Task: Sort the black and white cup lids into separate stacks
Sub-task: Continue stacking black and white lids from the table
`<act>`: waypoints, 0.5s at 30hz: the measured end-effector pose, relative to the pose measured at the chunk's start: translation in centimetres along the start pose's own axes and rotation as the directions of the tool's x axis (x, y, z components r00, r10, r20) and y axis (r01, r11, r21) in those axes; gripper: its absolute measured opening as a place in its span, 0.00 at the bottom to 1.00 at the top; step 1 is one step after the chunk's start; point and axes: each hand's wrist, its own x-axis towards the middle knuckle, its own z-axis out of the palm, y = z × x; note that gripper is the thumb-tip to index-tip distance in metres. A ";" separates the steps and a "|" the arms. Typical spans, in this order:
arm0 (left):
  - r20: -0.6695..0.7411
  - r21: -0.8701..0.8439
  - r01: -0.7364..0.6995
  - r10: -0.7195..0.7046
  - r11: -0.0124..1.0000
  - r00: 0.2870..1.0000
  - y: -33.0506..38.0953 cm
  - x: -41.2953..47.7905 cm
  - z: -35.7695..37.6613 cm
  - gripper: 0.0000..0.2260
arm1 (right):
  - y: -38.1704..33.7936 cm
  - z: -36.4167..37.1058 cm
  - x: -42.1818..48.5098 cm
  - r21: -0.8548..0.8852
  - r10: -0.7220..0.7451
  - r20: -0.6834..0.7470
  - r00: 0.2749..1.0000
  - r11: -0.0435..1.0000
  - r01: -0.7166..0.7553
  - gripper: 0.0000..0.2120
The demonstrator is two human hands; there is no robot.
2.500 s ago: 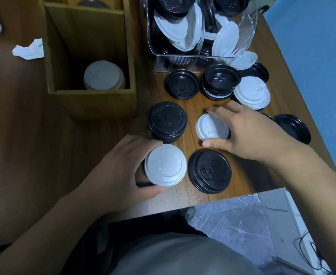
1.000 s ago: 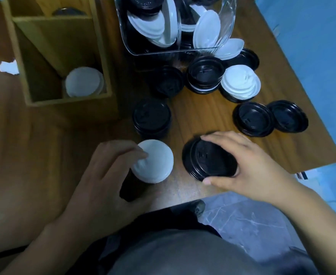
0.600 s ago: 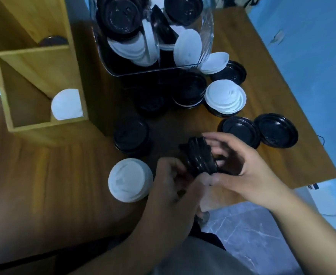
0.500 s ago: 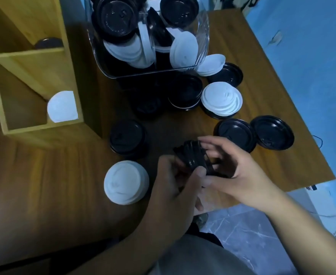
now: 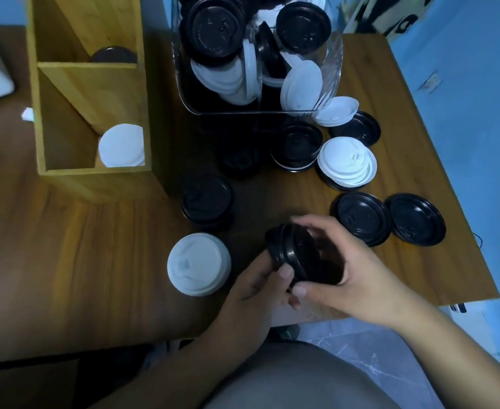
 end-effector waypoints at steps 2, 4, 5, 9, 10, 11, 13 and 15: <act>-0.005 -0.046 -0.013 0.013 0.999 1.000 0.1 0.0 0.0 0.16 | -0.5 -0.3 0.5 0.066 -0.003 0.069 0.998 0.998 -0.002 0.38; -0.035 -0.059 -0.058 0.056 0.997 0.998 0.2 0.2 0.2 0.17 | -0.9 -0.5 0.7 0.179 -0.001 0.091 0.996 0.984 -0.015 0.37; -0.046 -0.049 -0.095 0.092 0.994 0.995 0.3 0.3 0.4 0.16 | -1.1 -0.6 0.7 0.248 0.003 0.095 0.995 0.968 -0.027 0.38; -0.096 -0.040 -0.194 0.189 0.980 0.977 0.9 0.6 1.2 0.13 | -1.5 -1.0 0.6 0.402 0.020 0.092 0.996 0.914 -0.056 0.40; -0.125 -0.114 -0.180 0.166 0.977 0.978 1.2 0.7 1.5 0.14 | -1.6 -1.0 0.5 0.403 0.023 0.088 0.996 0.914 -0.056 0.40; -0.139 -0.207 -0.165 0.138 0.964 0.981 1.6 0.7 1.8 0.14 | -1.6 -1.0 0.4 0.391 0.022 0.080 0.997 0.919 -0.052 0.40; -0.129 -0.371 -0.148 0.107 0.917 0.986 2.2 0.8 2.3 0.11 | -1.8 -1.0 0.3 0.340 0.021 0.055 0.998 0.940 -0.038 0.39; -0.124 -0.420 -0.162 0.121 0.893 0.985 2.3 1.1 2.6 0.06 | -2.0 -1.3 0.3 0.325 0.034 0.032 0.999 0.945 -0.043 0.40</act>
